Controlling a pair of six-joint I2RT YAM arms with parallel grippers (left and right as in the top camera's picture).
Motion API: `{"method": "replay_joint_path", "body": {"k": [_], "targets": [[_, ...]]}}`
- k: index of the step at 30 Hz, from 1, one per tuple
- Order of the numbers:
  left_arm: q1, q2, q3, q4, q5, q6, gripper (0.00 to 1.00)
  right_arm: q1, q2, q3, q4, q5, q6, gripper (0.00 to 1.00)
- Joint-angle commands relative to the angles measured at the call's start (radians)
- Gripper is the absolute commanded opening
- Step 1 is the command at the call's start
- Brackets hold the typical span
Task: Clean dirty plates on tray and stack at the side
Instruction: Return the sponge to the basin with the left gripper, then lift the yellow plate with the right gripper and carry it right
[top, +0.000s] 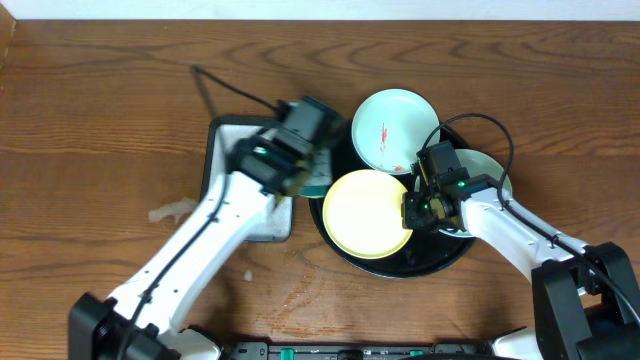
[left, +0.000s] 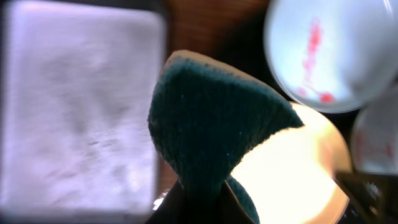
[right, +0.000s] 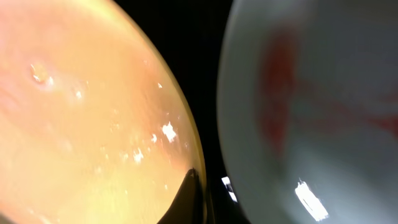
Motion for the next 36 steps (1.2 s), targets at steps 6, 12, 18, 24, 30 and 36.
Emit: {"method": "replay_joint_path", "body": {"k": [6, 12, 18, 24, 30, 36], "targets": [[0.255, 0.012, -0.131, -0.015, 0.086, 0.068, 0.13, 0.024, -0.103, 0.144, -0.212, 0.192, -0.112, 0.01], [0.343, 0.008, -0.158, -0.004, 0.123, 0.116, 0.46, 0.123, -0.199, 0.217, -0.254, 0.401, -0.111, 0.01], [0.364, -0.033, -0.157, -0.004, 0.21, 0.122, 0.57, 0.245, -0.231, 0.243, -0.254, 0.644, -0.163, 0.01], [0.364, -0.133, -0.157, -0.006, 0.231, 0.122, 0.65, 0.381, -0.231, 0.269, -0.255, 0.921, -0.235, 0.01], [0.364, -0.235, -0.157, -0.009, 0.23, 0.122, 0.73, 0.513, -0.233, 0.286, -0.257, 1.035, -0.278, 0.01], [0.364, -0.254, -0.157, -0.008, 0.23, 0.122, 0.81, 0.6, -0.245, 0.303, -0.266, 1.133, -0.28, 0.01]]}}
